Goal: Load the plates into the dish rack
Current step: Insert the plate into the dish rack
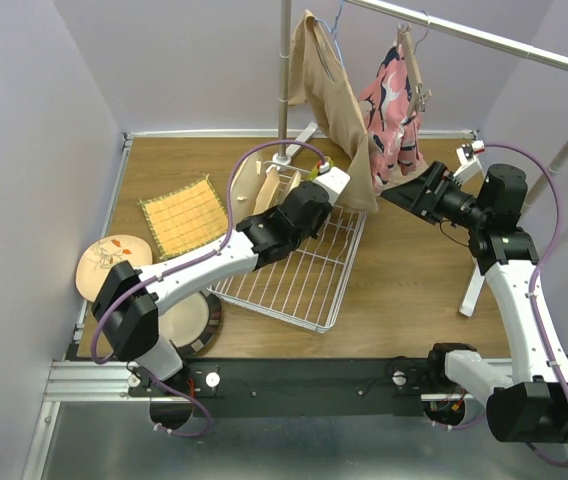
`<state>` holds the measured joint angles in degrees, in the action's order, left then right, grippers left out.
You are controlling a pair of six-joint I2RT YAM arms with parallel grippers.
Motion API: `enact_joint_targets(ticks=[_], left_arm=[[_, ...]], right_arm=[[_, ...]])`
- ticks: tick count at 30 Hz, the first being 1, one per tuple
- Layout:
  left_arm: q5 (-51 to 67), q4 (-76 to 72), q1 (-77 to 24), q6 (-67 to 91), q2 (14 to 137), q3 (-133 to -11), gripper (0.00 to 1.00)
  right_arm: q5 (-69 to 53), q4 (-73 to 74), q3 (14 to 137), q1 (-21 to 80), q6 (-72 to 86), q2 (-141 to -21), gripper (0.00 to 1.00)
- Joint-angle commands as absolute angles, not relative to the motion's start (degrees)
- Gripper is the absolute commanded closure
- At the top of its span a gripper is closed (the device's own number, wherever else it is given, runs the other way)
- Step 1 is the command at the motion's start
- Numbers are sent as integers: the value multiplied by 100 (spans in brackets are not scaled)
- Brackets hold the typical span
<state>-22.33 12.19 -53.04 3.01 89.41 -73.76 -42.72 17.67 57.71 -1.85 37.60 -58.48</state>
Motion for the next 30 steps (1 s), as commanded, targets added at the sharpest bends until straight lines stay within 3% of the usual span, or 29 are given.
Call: enact_joint_targets(ticks=[1, 30], left_arm=[[-2619, 800, -5203, 527, 8912, -7734, 100], [-2347, 1143, -4817, 747, 9158, -7418, 100]], right_arm=[[-4228, 1767, 5651, -246, 3744, -5739, 0], [-4271, 1767, 5537, -299, 3779, -5730, 0]])
